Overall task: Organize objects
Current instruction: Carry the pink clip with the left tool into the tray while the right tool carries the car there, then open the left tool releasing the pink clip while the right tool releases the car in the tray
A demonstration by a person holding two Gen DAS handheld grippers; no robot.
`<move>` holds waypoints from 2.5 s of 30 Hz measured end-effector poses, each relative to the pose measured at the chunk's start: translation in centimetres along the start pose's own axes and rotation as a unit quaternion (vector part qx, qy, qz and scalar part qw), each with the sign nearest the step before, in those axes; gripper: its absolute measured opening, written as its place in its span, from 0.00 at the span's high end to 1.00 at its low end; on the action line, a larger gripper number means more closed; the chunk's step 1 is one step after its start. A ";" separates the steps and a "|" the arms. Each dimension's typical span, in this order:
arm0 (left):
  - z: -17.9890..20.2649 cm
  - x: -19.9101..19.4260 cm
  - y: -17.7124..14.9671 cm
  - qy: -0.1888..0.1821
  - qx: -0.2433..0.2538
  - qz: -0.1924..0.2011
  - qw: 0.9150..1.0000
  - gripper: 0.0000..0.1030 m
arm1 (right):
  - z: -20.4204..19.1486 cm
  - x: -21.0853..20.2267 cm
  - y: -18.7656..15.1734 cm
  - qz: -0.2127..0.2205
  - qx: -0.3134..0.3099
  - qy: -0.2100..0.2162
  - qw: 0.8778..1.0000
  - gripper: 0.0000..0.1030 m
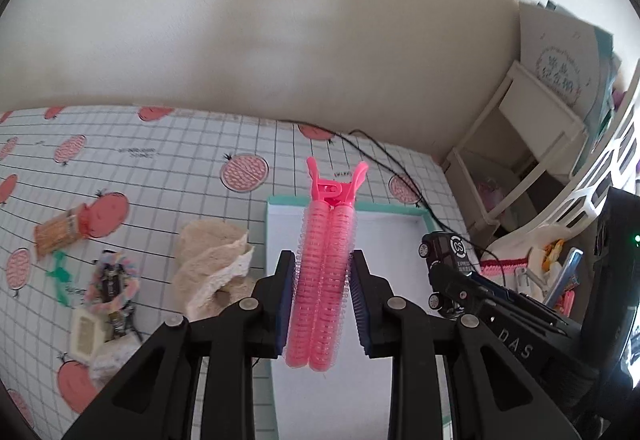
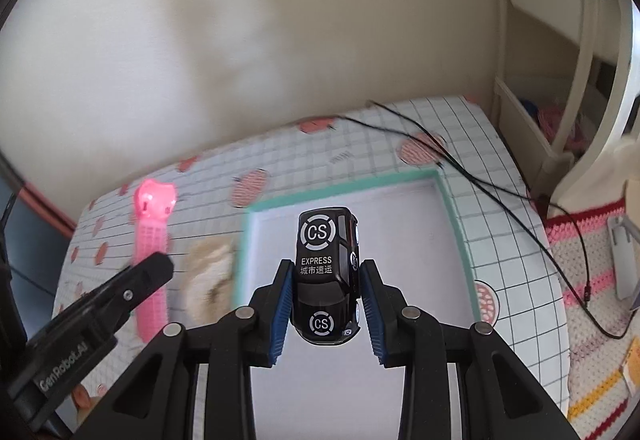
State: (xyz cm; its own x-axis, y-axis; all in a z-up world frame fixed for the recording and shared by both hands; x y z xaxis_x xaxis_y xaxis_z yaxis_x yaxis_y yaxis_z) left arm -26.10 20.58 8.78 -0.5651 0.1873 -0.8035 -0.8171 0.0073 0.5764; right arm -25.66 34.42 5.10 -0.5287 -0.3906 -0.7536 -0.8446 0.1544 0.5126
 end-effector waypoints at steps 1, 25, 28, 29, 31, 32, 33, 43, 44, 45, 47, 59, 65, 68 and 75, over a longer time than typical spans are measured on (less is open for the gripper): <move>0.3 1.0 -0.2 0.001 0.002 -0.007 1.000 0.73 | 0.9 0.9 0.0 -0.005 0.010 -0.003 1.000 0.66; 1.1 12.7 -2.9 0.019 0.024 -0.085 0.996 0.72 | 4.8 9.9 -0.2 -0.054 0.006 -0.036 0.998 0.66; 1.0 12.5 -3.1 0.019 0.025 -0.083 0.996 0.72 | 4.5 10.0 -0.3 -0.055 0.000 -0.041 0.998 0.66; 1.0 12.5 -3.1 0.017 0.025 -0.083 0.996 0.72 | 4.5 10.1 -0.3 -0.055 -0.003 -0.042 0.998 0.66; 0.9 12.4 -3.1 0.015 0.026 -0.082 0.996 0.72 | 4.4 10.0 -0.4 -0.057 -0.007 -0.045 0.997 0.66; 0.8 12.4 -3.2 0.015 0.027 -0.082 0.996 0.72 | 4.4 10.0 -0.4 -0.058 -0.008 -0.046 0.997 0.66; 0.8 12.6 -3.1 0.016 0.028 -0.082 0.996 0.72 | 4.3 10.0 -0.3 -0.058 -0.008 -0.046 0.997 0.66; 0.8 12.6 -3.0 0.018 0.038 -0.080 0.996 0.72 | 4.5 9.9 -0.2 -0.062 -0.007 -0.044 0.997 0.64; 0.9 12.5 -3.0 0.016 0.039 -0.078 0.996 0.72 | 4.4 9.9 -0.2 -0.063 -0.009 -0.044 0.997 0.62; 1.0 12.4 -2.9 0.014 0.042 -0.076 0.996 0.72 | 4.4 9.8 -0.1 -0.062 -0.012 -0.045 0.997 0.60; 1.1 12.1 -2.7 0.012 0.044 -0.072 0.996 0.71 | 4.2 9.3 0.2 -0.056 -0.022 -0.047 0.997 0.57; 0.3 8.5 0.4 0.023 0.029 -0.027 0.999 0.69 | 3.6 6.1 2.0 -0.018 -0.030 -0.048 0.998 0.58; -1.3 8.6 1.0 0.049 0.011 -0.023 0.998 0.59 | 3.4 6.8 1.7 -0.024 -0.039 -0.050 0.998 0.58; -2.0 8.7 1.2 0.065 0.006 -0.019 0.998 0.49 | 3.3 7.0 1.5 -0.022 -0.044 -0.055 0.997 0.51; -3.8 8.6 1.4 0.092 -0.019 -0.008 0.996 0.20 | 3.2 7.1 1.4 -0.015 -0.055 -0.061 0.996 0.32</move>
State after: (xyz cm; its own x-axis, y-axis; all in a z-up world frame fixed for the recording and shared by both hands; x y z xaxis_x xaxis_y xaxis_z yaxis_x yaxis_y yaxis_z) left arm -32.52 18.47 2.14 -0.5605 0.0047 -0.8281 -0.8279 -0.0284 0.5602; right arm -30.90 34.75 -0.82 -0.5161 -0.2785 -0.8100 -0.8490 0.0414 0.5267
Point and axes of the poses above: each gripper's, at about its wrist camera, not at the fingertips, and x roughly the way its jaws point, z to its right, y to its top, the point moved 7 cm from there along x, roughly the way its jaws point, and after that the axes turned 11 degrees about y, right-handed, at the moved point
